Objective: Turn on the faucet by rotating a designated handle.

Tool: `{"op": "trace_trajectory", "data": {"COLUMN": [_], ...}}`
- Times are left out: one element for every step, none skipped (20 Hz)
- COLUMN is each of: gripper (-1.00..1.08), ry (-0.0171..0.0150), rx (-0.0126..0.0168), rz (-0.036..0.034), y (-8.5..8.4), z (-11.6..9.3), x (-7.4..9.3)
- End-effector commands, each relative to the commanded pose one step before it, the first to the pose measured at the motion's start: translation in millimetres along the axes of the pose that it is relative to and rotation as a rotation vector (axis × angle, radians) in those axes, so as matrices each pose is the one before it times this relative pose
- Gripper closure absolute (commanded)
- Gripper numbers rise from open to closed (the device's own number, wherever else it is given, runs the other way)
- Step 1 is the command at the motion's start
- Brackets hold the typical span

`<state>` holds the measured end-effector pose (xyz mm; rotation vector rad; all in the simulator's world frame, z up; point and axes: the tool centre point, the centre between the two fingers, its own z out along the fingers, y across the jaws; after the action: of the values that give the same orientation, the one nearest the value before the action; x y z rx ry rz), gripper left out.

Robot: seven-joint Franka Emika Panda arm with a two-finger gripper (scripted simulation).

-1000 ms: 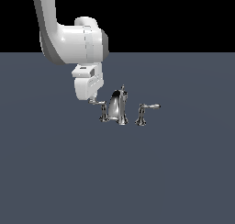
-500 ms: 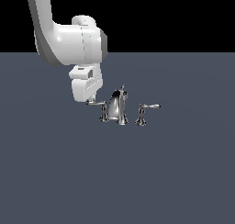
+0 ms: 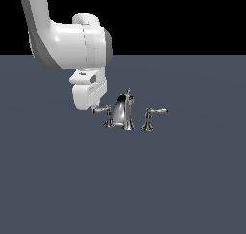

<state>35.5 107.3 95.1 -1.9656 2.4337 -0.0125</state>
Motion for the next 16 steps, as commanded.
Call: {"op": "trace_trajectory", "data": {"gripper": [1.08,1.08,1.08,1.08,1.08,1.08,1.08,1.08,1.08,1.08,1.08,1.08,1.08,1.08,1.08,1.08], "ry": [0.00541,-0.00003,-0.00004,-0.00004,0.0,-0.0031,0.0,0.00039,0.00027,0.0,0.00027,0.00027,0.00027,0.0,0.00038,0.00027], "rx": [-0.01251,-0.0005,-0.0005,-0.0005,0.0,0.00342,0.0,-0.00049,-0.00035,0.0,-0.00035,-0.00035,-0.00035,0.0,-0.0005,-0.00035], "rz": [-0.00642,-0.00068,-0.00068,-0.00068,0.0,-0.00292,0.0,0.0003,0.00021,0.0,0.00021,0.00021,0.0002,0.0,0.00029,0.0002], "y": [14.36,3.22,3.24,3.26,0.0,-3.63,1.71,1.6,1.64,1.73,1.66,1.66,1.67,1.75,1.65,1.69], "z": [0.0,0.0,0.0,-0.01,0.0,-0.18,-0.19,0.16,0.06,-0.19,0.06,0.06,0.06,-0.19,0.15,0.05], "x": [1.11,0.59,0.6,0.6,0.0,-3.55,3.41,3.55,3.53,3.46,3.56,3.58,3.6,3.53,3.66,3.65]}}
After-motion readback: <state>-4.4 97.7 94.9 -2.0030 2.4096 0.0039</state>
